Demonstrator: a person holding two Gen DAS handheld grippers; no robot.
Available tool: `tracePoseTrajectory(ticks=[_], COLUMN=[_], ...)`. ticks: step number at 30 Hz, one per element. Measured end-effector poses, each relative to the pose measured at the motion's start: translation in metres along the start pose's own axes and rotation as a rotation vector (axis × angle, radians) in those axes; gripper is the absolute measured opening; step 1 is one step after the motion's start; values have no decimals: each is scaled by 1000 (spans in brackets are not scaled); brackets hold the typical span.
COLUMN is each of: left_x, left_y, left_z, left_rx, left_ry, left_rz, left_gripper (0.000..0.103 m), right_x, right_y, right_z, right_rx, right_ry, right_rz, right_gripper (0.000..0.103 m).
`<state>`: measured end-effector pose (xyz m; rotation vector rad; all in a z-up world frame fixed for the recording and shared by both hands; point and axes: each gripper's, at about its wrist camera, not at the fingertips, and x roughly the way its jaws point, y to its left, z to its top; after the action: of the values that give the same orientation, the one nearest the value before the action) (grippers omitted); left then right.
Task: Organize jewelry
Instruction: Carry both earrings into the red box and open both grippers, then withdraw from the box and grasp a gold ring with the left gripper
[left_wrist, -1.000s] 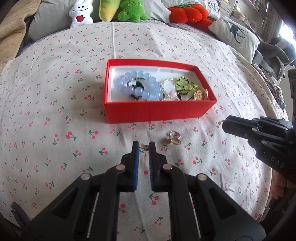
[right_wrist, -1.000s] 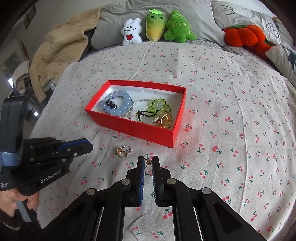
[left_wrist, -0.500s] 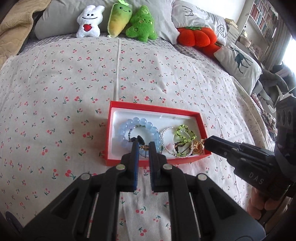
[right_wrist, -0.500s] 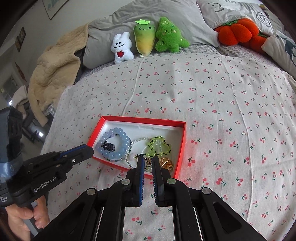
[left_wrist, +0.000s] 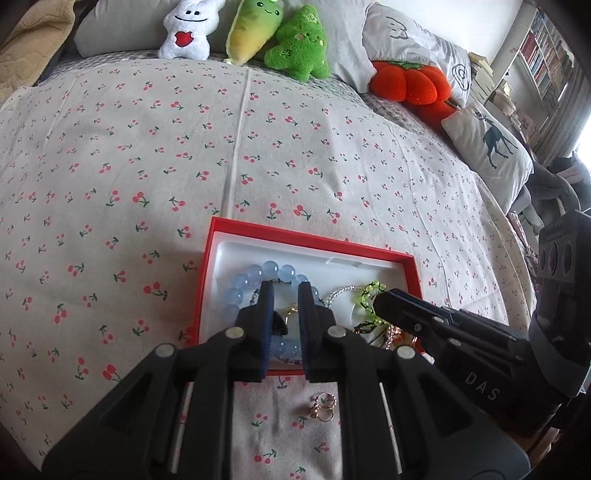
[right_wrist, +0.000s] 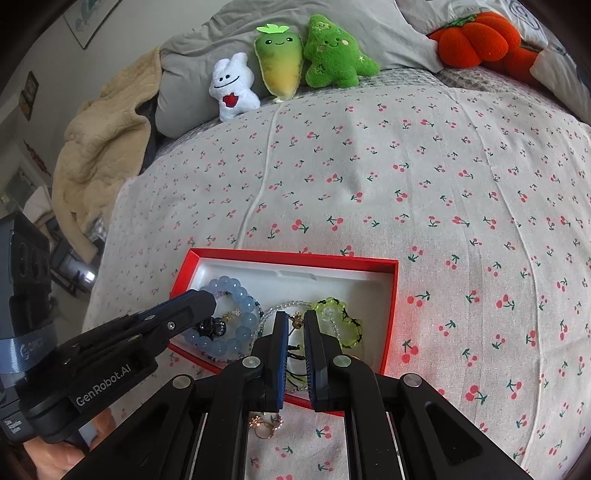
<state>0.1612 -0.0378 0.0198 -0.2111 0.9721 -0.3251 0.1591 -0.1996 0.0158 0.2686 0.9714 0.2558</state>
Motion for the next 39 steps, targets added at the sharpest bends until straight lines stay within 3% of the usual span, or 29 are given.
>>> tracePoseTrajectory(ticks=[2,5,7,11,13,23,33,36,37,38,39], left_x=[-5,-14,-19,-25,-28,-36,-45,-44,-43,-42,-41], left_y=[2,3,3,5,7,11,9,10,11,12,12], left_z=[0,-2,-6,-12,-16,-43,-75,-83,-86,-89,-92], left_rx=[6,29,51,79,81,66,70,74,72,74,78], left_ry=[-9,-23,-26,-12,3,80,125,143,150,157,163], left_rz=[15,48,80,122,136,214,219,221,221,223,226], left_gripper=[18,33,51,57,67,77,81,81,81,81,81], right_x=[3,4,3,-6,-12,-48,-56,-52,-51,-51,-52], right_y=[-1,-1,-1,2,4,15,19,18,17,16,16], right_z=[2,3,4,0,-4,-43,-77,-85,-88,-90,-93], right_rx=[8,10,7,-30,-63,-201,-244,-244,-244,-243,-243], right_ry=[2,-9,-6,0,0,15,71,98,103,102,93], right_rz=[1,23,31,16,-6,-66,-106,-119,-125,-132,-141], right_gripper=[9,10,13,14,14,15,21,31,43,64,71])
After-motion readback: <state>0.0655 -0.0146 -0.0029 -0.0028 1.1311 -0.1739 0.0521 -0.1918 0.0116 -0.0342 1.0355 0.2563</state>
